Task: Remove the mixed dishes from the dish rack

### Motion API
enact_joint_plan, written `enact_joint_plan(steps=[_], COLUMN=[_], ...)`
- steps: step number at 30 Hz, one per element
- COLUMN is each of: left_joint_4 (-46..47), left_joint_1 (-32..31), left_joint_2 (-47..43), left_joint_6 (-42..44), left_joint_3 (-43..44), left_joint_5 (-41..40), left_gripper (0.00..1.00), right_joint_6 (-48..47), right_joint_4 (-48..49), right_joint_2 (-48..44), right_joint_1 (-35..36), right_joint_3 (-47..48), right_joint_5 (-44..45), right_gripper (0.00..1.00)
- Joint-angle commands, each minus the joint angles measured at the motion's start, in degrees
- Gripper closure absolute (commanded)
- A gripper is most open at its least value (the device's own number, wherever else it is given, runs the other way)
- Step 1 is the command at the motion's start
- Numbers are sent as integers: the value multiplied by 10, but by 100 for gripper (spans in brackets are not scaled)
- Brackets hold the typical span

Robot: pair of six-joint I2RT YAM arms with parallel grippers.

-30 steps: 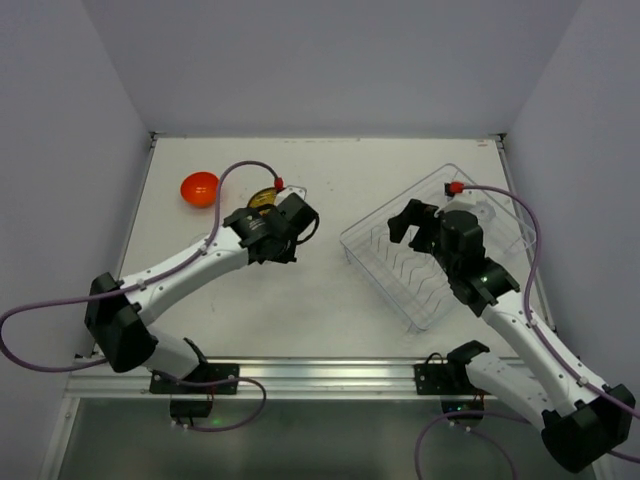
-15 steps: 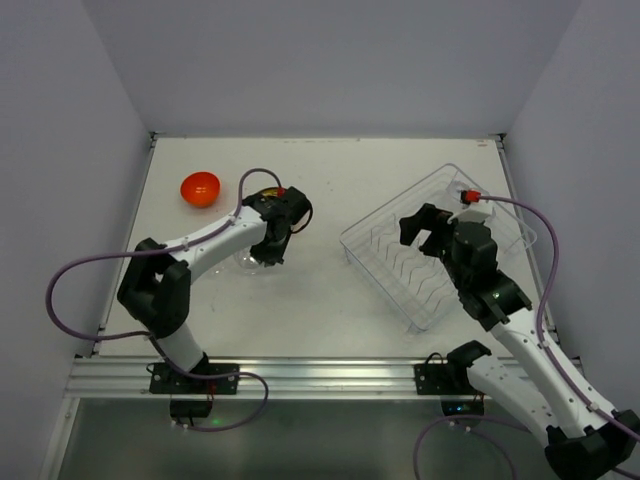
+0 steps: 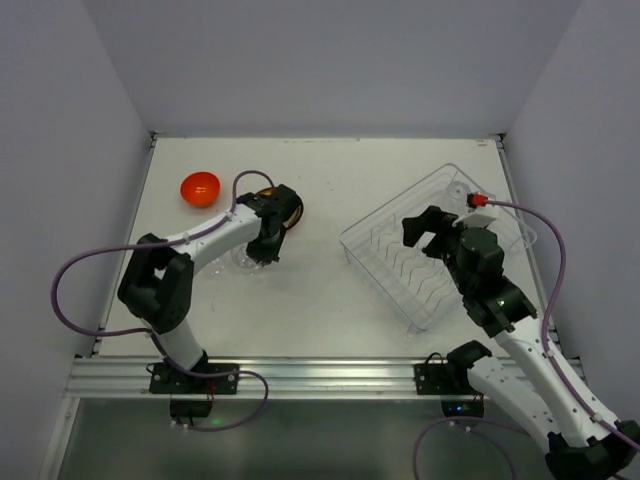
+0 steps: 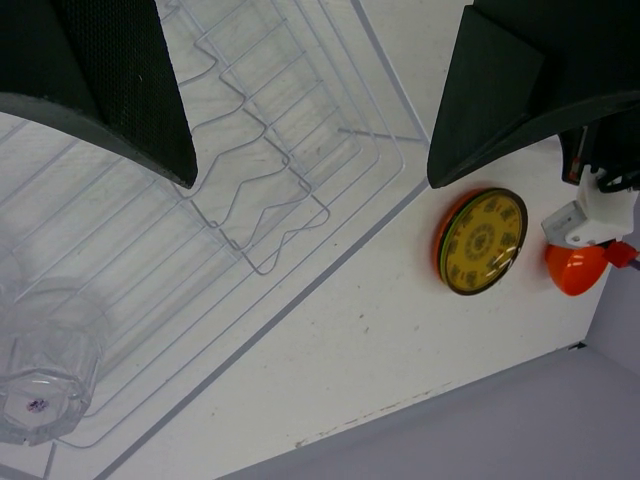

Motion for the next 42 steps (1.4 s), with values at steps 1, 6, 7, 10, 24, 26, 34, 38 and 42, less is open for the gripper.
enact_joint_plan(steps=[1,6,7,10,24,26,34,38,42], left_joint_4=[20,29,29,31,98,140,201,215,212], left_joint_1=[18,32,32,32,23,22,23,26,27], left_joint_2=[-11,-16,-17,-24,-322,-427,-725,-746,-694], left_joint_6=[24,26,23,14,-13,-10,-20,-11,-11], left_joint_3=[-10,-15,-16,-17,-54,-124,-264,-289,-286], left_joint_5=[4,1,1,0,-97,-131,-191,-218,-185], left_gripper=[97,86,72,54,0,0,0,0,0], right_joint_6=[5,5,5,7,5,2,19,42,44], right_joint_4=[29,31,31,33,39,37,-4,-5,-48], right_joint_2=[-14,-14,-12,-9,42,77,166,224,279], right_joint_1=[-2,-2,-2,-2,-2,-2,-41,-146,-158], right_joint_3=[-11,-13,-12,-13,-8,2,35,50,110], right_joint_5=[13,13,13,12,19,9,59,-50,54], right_gripper=[1,1,1,1,1,1,1,1,1])
